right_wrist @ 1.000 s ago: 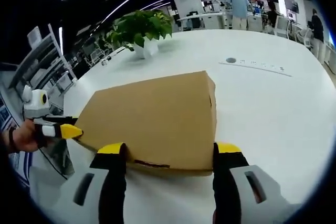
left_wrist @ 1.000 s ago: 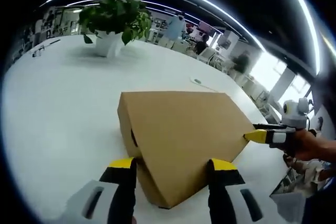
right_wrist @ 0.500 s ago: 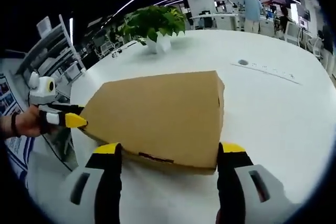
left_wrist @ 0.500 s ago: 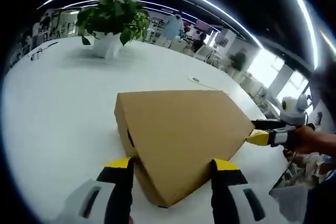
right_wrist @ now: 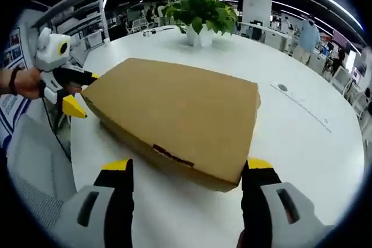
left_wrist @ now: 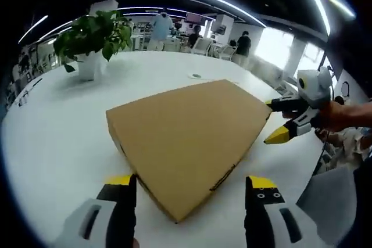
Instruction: Operate the shoe box by opening the lid, removing the specified soft item, and placing it in the target area until the item is outside and the box remains undamaged.
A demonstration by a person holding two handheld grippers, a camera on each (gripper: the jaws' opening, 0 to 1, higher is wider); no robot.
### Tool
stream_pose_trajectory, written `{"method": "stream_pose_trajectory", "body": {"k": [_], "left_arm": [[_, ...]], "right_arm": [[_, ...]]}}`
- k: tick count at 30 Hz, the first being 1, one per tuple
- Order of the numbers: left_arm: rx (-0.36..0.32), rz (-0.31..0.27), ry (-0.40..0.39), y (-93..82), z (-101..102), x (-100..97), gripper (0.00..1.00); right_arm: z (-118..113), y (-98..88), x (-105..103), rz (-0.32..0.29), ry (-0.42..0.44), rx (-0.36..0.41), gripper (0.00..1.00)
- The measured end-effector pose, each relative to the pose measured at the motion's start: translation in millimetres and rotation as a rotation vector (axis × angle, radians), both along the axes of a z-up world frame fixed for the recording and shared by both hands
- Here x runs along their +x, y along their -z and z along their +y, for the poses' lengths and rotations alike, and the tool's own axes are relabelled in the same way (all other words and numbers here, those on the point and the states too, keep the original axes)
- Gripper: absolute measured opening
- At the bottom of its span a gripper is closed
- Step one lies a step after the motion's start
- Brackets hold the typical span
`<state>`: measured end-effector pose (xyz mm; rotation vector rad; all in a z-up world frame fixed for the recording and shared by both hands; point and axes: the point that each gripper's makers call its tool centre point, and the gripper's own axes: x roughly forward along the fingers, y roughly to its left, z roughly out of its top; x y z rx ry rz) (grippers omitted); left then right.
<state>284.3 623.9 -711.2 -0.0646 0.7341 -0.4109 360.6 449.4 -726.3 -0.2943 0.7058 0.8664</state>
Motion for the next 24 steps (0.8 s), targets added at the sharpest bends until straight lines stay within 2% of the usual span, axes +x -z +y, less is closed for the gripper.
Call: {"method": "stream_pose_trajectory", "body": {"k": [2, 4, 5, 6, 18, 24], "left_arm": [[0.022, -0.001, 0.0, 1.2, 1, 0.2, 0.76], [0.051, -0.005, -0.036, 2.5, 10, 3.1, 0.68], [0.042, -0.006, -0.064, 3.1, 14, 6.1, 0.64], [0.015, -0.004, -0.053, 2.0, 12, 6.1, 0.64], [0.048, -0.006, -0.075, 0.8, 16, 6.0, 0.62], [0.046, -0.015, -0.087, -7.8, 16, 2.4, 0.61]], "right_arm": [[-5, -2.5, 9, -0.005, 0.073, 0.019, 0.6], [-2, -2.2, 6, -0.003, 0.044, 0.006, 0.6], [-3, -2.7, 6, 0.0, 0.049, 0.009, 0.6], [-2, -2.8, 6, -0.001, 0.047, 0.013, 0.6], [-2, -8.3, 4, 0.001, 0.051, 0.008, 0.58], [-3, -13.6, 2, 0.001, 0.051, 0.021, 0.57]]}}
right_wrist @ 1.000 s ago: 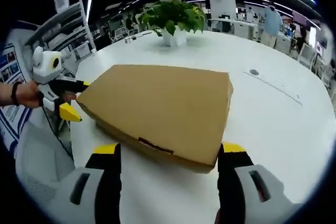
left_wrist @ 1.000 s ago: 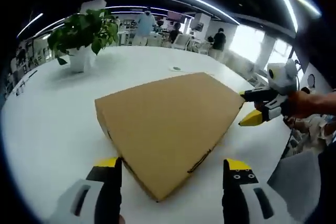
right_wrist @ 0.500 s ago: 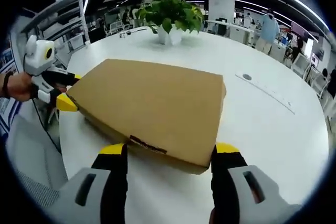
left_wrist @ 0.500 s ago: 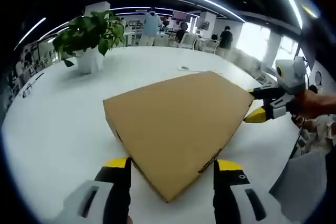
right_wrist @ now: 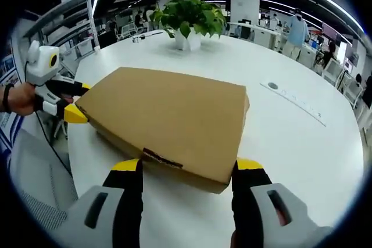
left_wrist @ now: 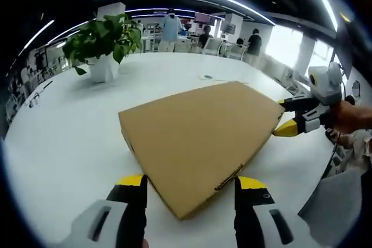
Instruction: Operate the shoe box by opening the lid, removing the specified soft item, and placing it in the target area until the item is outside and the box remains undamaged.
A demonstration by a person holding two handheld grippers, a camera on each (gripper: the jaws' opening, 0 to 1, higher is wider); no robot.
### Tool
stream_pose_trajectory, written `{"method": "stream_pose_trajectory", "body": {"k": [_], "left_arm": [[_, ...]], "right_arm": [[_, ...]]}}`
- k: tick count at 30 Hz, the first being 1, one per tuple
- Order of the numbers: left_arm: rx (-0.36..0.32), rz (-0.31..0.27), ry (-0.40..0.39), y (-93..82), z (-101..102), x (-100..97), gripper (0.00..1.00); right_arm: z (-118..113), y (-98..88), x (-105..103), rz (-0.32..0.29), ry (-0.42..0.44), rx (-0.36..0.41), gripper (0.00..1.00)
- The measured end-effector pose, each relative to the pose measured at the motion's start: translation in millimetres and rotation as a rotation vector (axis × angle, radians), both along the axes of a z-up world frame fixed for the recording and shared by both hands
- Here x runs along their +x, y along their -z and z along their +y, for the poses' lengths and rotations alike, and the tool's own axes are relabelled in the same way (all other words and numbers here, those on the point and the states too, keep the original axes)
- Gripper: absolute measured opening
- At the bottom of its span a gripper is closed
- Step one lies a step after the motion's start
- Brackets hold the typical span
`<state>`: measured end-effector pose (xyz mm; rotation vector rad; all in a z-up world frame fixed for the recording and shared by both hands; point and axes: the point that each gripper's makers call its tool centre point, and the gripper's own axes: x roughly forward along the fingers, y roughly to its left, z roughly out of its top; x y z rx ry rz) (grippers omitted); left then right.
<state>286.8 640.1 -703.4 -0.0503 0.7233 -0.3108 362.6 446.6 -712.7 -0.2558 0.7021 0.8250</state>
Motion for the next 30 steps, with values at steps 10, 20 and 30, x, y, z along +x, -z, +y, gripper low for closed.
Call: {"method": "stream_pose_trajectory", "body": {"k": [10, 20, 30], "left_arm": [[-0.019, -0.029, -0.022, -15.7, 1, 0.0, 0.59], [-0.036, -0.072, -0.003, -32.7, 2, 0.3, 0.58], [-0.062, -0.116, 0.01, -48.1, 3, 4.8, 0.6]], "right_arm": [[3, -13.6, -1, -0.009, 0.012, 0.038, 0.57], [3, -35.3, 1, -0.022, 0.028, 0.088, 0.57], [6, -56.5, 6, -0.032, 0.052, 0.145, 0.57]]}}
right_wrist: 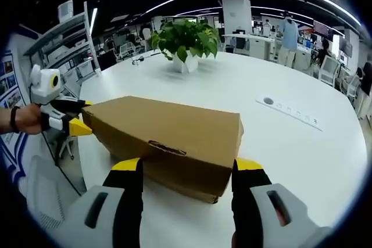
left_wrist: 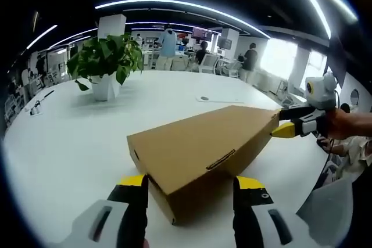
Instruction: Operate the shoe box by opening the lid, removing the specified soft item, and placing it in the target area until the item is outside and the box remains undamaged.
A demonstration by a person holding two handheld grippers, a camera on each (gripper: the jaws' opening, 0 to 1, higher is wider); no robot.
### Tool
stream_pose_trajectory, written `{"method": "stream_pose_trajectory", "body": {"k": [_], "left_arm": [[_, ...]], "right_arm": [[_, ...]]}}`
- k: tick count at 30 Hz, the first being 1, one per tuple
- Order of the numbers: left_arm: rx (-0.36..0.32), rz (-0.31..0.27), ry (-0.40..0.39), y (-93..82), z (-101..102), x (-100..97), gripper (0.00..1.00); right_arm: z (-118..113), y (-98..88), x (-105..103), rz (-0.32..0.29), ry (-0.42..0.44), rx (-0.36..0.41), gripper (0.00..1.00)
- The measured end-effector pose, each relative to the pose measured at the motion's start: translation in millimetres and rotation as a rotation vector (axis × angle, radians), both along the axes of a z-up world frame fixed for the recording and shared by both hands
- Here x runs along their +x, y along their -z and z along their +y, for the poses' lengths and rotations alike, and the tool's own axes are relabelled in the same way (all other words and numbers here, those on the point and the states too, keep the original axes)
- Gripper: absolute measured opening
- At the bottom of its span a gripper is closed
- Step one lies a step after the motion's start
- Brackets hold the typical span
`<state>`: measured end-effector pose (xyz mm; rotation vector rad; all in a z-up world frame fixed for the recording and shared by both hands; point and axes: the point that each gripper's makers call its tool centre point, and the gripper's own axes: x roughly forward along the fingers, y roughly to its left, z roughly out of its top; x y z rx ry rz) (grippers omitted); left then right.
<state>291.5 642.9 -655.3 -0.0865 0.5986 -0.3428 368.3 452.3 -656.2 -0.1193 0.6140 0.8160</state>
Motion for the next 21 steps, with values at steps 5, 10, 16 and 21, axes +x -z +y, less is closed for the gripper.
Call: {"method": "stream_pose_trajectory", "body": {"k": [5, 10, 16, 21], "left_arm": [[0.008, -0.017, 0.024, -7.9, -1, 0.9, 0.61], [0.034, -0.03, 0.035, -12.1, 1, 3.2, 0.6], [0.058, -0.066, 0.019, -22.2, 6, 8.8, 0.55], [0.112, -0.11, -0.035, -33.9, 20, 19.9, 0.41]], "right_arm": [[1, -13.3, 5, -0.013, 0.013, 0.034, 0.57], [4, -21.0, 8, -0.038, 0.02, 0.038, 0.56], [5, -38.2, 18, -0.06, 0.034, 0.07, 0.56], [9, -52.3, 27, -0.077, 0.056, 0.101, 0.56]]}}
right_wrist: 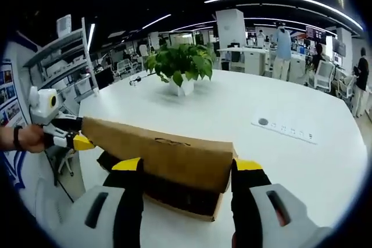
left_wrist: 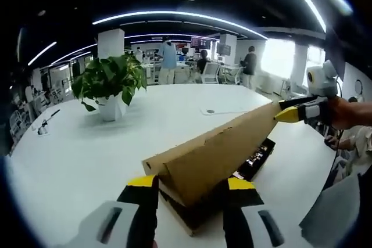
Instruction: Operate the shoe box by opening the lid, removing the specified soft item, and placing it in the target area until the item is outside and the box remains undamaged.
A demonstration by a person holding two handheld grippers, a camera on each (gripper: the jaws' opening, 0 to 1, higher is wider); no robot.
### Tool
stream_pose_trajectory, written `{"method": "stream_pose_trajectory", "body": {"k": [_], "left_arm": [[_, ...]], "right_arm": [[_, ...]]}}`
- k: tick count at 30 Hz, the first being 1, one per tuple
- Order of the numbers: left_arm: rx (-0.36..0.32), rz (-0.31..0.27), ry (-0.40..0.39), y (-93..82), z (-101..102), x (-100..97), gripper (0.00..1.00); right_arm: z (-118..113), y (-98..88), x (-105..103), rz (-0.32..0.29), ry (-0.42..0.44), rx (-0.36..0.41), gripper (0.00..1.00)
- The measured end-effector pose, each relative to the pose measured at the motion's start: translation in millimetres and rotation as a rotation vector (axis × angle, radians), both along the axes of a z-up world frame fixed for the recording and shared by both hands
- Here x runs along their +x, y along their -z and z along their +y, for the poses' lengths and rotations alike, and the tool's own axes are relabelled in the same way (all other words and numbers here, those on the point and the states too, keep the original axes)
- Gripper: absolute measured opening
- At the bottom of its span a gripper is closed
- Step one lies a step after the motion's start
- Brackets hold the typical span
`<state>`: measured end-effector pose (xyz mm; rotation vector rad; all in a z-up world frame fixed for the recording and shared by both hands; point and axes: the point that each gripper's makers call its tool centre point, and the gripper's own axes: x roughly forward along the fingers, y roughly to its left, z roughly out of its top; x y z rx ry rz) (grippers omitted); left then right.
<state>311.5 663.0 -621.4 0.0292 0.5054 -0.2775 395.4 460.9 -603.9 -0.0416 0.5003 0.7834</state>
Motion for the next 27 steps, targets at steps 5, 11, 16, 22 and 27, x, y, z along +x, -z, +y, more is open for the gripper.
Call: {"method": "stream_pose_trajectory", "body": {"k": [5, 11, 16, 22, 27], "left_arm": [[0.06, -0.028, -0.05, -8.1, 10, 9.6, 0.31], [0.185, -0.072, -0.133, -17.1, 27, 22.7, 0.13], [0.144, -0.069, -0.167, -21.0, 34, 29.3, 0.07], [0.165, -0.066, -0.173, -23.1, 37, 33.1, 0.06], [0.154, -0.047, -0.19, -25.8, 40, 37.8, 0.05]], "right_arm": [[4, -13.7, 10, -0.012, 0.015, 0.021, 0.56], [8, -22.1, 22, -0.009, 0.035, 0.044, 0.56], [12, -30.8, 29, -0.017, 0.044, 0.058, 0.56], [14, -35.7, 33, -0.043, 0.036, 0.051, 0.56], [12, -38.3, 36, -0.052, 0.009, 0.055, 0.55]]}}
